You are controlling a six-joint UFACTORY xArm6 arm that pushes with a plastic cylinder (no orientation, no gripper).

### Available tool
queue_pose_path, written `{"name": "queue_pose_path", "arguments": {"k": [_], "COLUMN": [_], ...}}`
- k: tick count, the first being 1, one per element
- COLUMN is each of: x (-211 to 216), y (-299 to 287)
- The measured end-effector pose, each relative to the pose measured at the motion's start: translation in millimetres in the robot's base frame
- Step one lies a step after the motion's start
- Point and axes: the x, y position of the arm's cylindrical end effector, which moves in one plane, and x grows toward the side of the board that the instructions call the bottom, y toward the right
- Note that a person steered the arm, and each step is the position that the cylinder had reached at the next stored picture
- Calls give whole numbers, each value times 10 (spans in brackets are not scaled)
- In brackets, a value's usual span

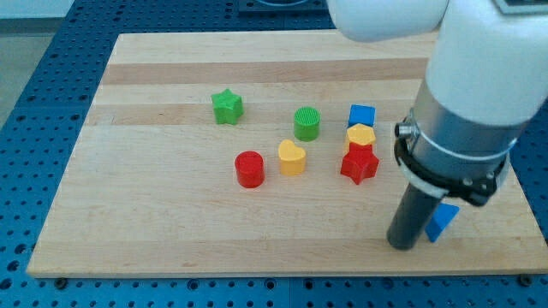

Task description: Move the blue triangle to the bottom right of the yellow heart

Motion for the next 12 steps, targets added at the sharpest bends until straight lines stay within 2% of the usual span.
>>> {"name": "queue_pose_path", "arguments": {"k": [1,3,6,8,10,12], "x": [185,158,-226,-231,-421,-422], "y": [156,951,591,344,500,100]}}
